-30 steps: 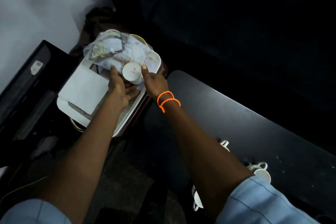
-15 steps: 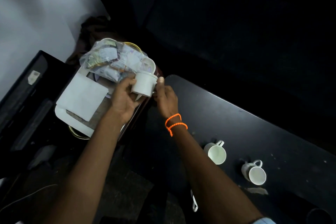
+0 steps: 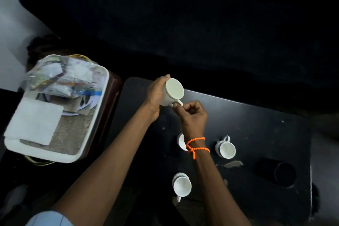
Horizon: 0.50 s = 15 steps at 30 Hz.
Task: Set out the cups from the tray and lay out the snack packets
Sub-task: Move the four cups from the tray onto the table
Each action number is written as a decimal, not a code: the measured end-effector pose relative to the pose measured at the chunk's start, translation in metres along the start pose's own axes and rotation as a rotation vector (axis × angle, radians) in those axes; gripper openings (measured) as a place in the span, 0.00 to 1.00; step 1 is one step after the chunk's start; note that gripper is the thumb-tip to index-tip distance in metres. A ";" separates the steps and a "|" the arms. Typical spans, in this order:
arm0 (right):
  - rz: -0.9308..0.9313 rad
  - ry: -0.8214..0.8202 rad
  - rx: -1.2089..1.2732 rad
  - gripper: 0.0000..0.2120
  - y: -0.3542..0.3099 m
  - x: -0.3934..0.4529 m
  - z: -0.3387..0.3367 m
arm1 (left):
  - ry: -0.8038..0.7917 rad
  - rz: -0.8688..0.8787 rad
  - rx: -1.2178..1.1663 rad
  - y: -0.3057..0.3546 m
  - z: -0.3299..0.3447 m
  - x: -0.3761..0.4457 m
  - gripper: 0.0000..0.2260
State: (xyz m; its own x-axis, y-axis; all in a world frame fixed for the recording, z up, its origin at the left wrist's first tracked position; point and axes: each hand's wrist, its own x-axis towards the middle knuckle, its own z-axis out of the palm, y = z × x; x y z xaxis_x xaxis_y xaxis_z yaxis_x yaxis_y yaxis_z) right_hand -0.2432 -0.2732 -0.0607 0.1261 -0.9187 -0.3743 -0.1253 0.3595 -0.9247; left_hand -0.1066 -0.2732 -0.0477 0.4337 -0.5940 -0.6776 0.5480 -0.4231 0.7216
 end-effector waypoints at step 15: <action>0.150 0.340 -0.115 0.08 0.091 -0.120 -0.227 | -0.479 0.068 0.811 -0.159 0.127 -0.107 0.14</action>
State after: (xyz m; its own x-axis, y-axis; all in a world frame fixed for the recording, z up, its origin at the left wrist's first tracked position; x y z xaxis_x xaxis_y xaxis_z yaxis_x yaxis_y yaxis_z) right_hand -0.4933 -0.1674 -0.0846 -0.2329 -0.8660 -0.4425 -0.2294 0.4911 -0.8403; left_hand -0.3309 -0.2297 -0.0718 0.0076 -0.7768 -0.6297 -0.2106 -0.6168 0.7584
